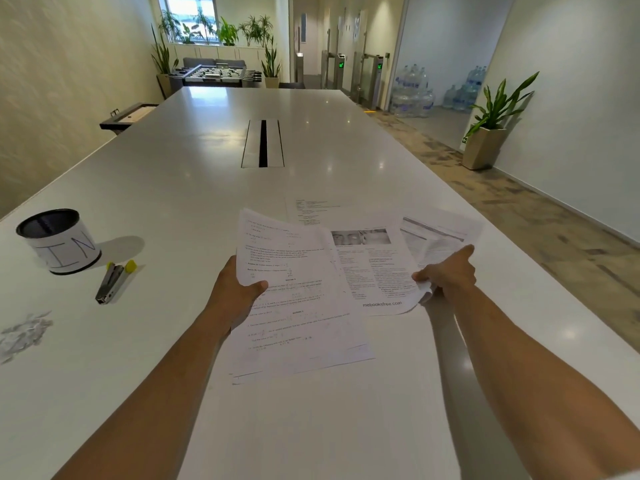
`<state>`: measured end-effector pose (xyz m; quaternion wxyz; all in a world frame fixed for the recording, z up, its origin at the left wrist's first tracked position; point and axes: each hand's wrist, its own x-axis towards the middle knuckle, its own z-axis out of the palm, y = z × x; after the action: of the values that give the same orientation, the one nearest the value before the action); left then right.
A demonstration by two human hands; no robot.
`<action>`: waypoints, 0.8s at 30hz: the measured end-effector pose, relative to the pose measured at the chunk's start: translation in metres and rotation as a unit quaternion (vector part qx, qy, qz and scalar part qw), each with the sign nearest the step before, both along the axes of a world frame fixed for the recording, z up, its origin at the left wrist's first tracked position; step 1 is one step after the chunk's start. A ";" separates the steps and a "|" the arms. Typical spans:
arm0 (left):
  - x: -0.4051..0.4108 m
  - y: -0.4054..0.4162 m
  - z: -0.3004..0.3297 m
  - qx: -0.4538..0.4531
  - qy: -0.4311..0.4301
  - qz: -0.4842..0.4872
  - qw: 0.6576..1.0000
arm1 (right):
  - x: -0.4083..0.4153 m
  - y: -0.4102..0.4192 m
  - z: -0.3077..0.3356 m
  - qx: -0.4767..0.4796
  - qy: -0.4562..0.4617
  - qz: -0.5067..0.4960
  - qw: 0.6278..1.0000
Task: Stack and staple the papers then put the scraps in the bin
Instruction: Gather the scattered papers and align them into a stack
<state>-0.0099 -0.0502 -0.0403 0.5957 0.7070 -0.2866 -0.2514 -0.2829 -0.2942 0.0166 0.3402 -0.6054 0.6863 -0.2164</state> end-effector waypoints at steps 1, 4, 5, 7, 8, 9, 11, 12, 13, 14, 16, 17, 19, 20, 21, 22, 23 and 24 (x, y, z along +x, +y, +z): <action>0.001 0.000 -0.001 0.001 0.000 0.001 1.000 | 0.001 -0.002 -0.001 0.010 -0.027 -0.019 0.999; 0.000 0.001 0.001 0.002 -0.004 0.003 1.000 | 0.003 -0.007 -0.008 0.035 -0.092 -0.075 0.992; -0.001 0.001 0.002 0.002 -0.007 0.004 1.000 | 0.003 -0.010 -0.011 0.035 -0.100 -0.087 0.991; -0.003 0.002 0.002 0.007 -0.020 0.008 1.000 | 0.006 -0.011 -0.011 0.040 -0.123 -0.099 0.987; -0.005 0.002 0.003 0.014 -0.030 0.011 0.999 | 0.008 -0.010 -0.011 0.046 -0.143 -0.101 0.984; -0.006 0.002 0.004 0.021 -0.040 0.015 0.999 | 0.009 -0.012 -0.012 0.051 -0.164 -0.099 0.980; -0.007 0.002 0.005 0.026 -0.050 0.019 0.998 | 0.011 -0.011 -0.010 0.062 -0.200 -0.091 0.974; -0.008 0.003 0.006 0.026 -0.051 0.019 0.998 | 0.012 -0.008 -0.009 0.068 -0.212 -0.087 0.971; -0.008 0.003 0.006 0.026 -0.052 0.019 0.998 | 0.012 -0.005 -0.007 0.068 -0.219 -0.082 0.970; -0.009 0.003 0.007 0.027 -0.052 0.019 0.998 | 0.012 -0.004 -0.008 0.067 -0.220 -0.081 0.970; -0.009 0.003 0.007 0.029 -0.049 0.020 0.998 | 0.011 -0.002 -0.008 0.071 -0.218 -0.070 0.971; -0.009 0.003 0.007 0.028 -0.048 0.021 0.998 | 0.010 -0.001 -0.008 0.067 -0.211 -0.060 0.973; -0.008 0.002 0.008 0.029 -0.048 0.021 0.998 | 0.009 -0.001 -0.004 0.039 -0.159 -0.035 0.986; -0.008 0.002 0.008 0.030 -0.050 0.021 0.998 | 0.008 0.000 -0.002 0.022 -0.123 -0.023 0.992; -0.008 0.002 0.008 0.031 -0.051 0.021 0.998 | 0.008 -0.001 -0.002 0.008 -0.095 -0.012 0.995; -0.008 0.002 0.008 0.031 -0.051 0.021 0.998 | 0.008 0.000 -0.001 0.000 -0.077 0.001 0.997; -0.008 0.002 0.008 0.030 -0.050 0.021 0.998 | 0.010 0.000 -0.002 -0.003 -0.065 0.016 0.998; -0.008 0.002 0.008 0.029 -0.048 0.020 0.998 | 0.011 0.001 -0.003 0.001 -0.061 0.030 0.998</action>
<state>-0.0179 -0.0480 -0.0319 0.5653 0.7410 -0.2933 -0.2129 -0.2717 -0.2929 0.0135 0.3883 -0.6108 0.6462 -0.2420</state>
